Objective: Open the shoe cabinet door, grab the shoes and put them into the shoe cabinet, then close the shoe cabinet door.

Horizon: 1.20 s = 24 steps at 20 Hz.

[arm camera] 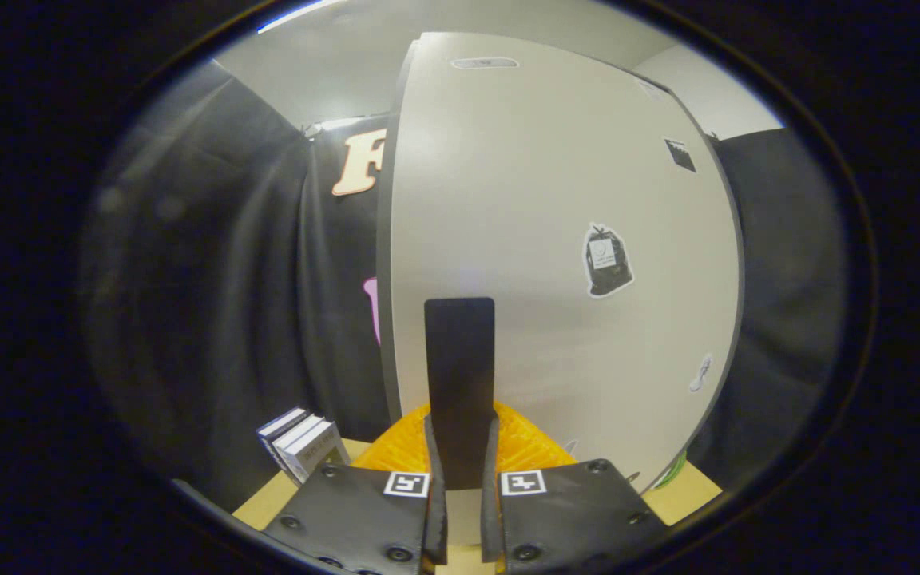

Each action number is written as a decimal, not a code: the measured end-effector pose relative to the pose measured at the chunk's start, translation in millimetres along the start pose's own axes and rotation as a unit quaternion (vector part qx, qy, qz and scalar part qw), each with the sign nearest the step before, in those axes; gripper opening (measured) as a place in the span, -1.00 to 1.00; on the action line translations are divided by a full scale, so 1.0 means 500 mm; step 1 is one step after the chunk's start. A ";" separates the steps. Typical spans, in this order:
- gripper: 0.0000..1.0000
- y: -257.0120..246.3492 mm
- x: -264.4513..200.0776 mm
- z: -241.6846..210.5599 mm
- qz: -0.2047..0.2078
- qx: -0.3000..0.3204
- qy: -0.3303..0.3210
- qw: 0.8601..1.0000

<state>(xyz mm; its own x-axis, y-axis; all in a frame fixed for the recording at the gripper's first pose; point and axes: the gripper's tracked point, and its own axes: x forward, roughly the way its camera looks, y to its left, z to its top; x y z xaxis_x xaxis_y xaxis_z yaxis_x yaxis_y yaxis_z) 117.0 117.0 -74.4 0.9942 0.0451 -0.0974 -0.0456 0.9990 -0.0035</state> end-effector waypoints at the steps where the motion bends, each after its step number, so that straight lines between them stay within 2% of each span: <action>1: -0.64 -0.004 -0.014 -0.001 0.009 0.004 0.000 1.000; 6: -0.64 -0.040 -0.108 -0.006 0.059 0.017 0.013 0.998; 12: -0.64 -0.122 -0.211 -0.008 0.084 0.011 0.023 0.996; 16: -0.64 -0.185 -0.270 -0.008 0.077 0.008 0.022 0.997; 24: -0.66 -0.298 -0.330 -0.008 0.027 -0.005 0.021 0.999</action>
<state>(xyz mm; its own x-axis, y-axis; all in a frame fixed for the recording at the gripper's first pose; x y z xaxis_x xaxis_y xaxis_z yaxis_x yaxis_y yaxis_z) -40.8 -39.2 -61.8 0.9854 0.0982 -0.1389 -0.1002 0.9949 -0.0076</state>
